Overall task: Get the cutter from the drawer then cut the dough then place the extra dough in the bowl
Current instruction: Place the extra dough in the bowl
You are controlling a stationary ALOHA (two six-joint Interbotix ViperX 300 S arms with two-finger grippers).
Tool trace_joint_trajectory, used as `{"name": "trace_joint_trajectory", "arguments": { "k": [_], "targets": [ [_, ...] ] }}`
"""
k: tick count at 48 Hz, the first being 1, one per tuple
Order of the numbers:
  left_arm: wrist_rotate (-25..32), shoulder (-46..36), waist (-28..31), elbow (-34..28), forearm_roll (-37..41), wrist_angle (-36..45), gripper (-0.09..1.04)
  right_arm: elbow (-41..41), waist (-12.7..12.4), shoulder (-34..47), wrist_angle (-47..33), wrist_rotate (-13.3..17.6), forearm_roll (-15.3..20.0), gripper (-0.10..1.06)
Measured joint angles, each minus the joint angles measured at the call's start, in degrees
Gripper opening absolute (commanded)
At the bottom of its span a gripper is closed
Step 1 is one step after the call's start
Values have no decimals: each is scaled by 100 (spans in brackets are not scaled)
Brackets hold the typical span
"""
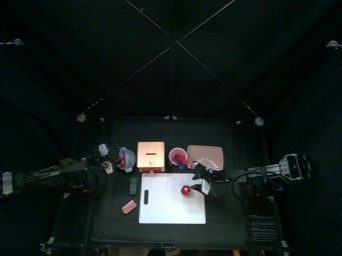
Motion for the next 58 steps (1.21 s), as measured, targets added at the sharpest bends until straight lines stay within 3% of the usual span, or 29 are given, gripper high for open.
{"name": "trace_joint_trajectory", "arguments": {
  "k": [24, 43, 58],
  "targets": [
    [0, 0, 809, 237, -1020, -686, 94, 0, 26, 105, -9, 0, -9, 90],
    [9, -18, 817, 237, -1055, -870, 94, -141, 26, 53, 0, 0, -308, 90],
    [9, 0, 817, 237, -1063, -1011, 94, -149, 26, 44, 44, 0, -352, 90]
  ]
}}
